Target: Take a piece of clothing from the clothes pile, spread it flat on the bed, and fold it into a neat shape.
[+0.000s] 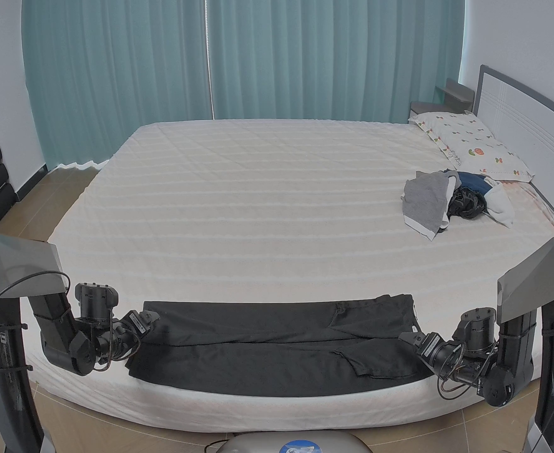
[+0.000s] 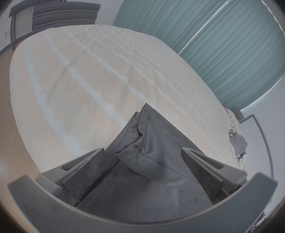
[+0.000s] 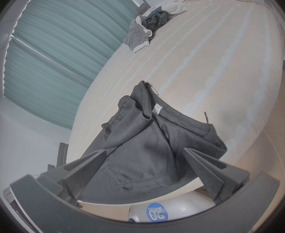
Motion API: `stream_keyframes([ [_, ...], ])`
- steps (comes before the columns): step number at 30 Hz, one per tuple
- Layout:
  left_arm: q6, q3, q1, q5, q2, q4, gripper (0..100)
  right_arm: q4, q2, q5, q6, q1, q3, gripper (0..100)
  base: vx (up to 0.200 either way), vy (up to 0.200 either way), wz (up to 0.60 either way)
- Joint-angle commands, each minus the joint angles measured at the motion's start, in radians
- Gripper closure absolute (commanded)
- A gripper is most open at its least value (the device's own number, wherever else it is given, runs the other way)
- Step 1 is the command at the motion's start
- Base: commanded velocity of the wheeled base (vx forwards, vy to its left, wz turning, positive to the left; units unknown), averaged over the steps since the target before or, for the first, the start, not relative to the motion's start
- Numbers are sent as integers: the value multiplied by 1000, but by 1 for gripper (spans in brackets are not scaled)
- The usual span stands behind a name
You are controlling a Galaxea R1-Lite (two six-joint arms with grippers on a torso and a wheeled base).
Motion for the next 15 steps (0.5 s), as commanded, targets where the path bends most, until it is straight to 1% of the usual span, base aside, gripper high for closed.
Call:
stream_keyframes([
  [1,15,-25,-15,7,47,1,0,-11,-2,0,1,0,-3,0,0,0,0],
  [3,16,-26,-15,8,50,1,0,-11,-1,0,1,0,-3,0,0,0,0],
  [4,16,-28,-13,10,50,1,100,-11,1,0,1,0,-3,0,0,0,0],
  [8,10,-31,-12,15,45,-1,100,-11,2,0,1,0,-3,0,0,0,0],
  [13,1,-36,-5,96,47,-1,100,-11,8,0,0,1,-3,0,0,0,0],
  [15,-24,-46,-2,127,47,-10,100,-11,11,0,0,1,-3,0,0,0,0],
])
